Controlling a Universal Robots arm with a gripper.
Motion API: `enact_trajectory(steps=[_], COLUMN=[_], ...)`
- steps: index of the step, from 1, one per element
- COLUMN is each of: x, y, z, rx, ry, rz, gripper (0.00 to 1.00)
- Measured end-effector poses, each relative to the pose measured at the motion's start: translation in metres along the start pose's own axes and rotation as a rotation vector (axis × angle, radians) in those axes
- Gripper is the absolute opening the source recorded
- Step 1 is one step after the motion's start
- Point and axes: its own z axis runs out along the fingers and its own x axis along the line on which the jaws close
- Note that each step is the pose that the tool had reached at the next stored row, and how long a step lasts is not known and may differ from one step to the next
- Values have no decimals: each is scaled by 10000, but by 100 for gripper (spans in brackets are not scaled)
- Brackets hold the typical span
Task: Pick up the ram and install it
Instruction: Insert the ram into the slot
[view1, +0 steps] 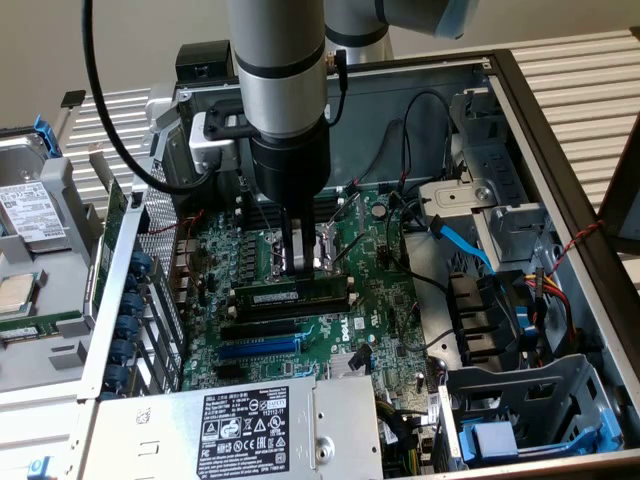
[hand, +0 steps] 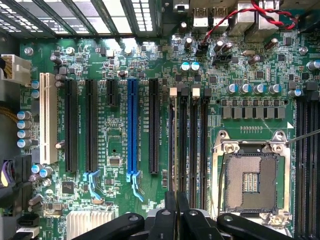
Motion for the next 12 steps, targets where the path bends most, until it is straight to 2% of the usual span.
enact_trajectory(steps=[12], x=[0], y=[0], z=[10], rx=[5], ry=[1], rz=[75], gripper=[13])
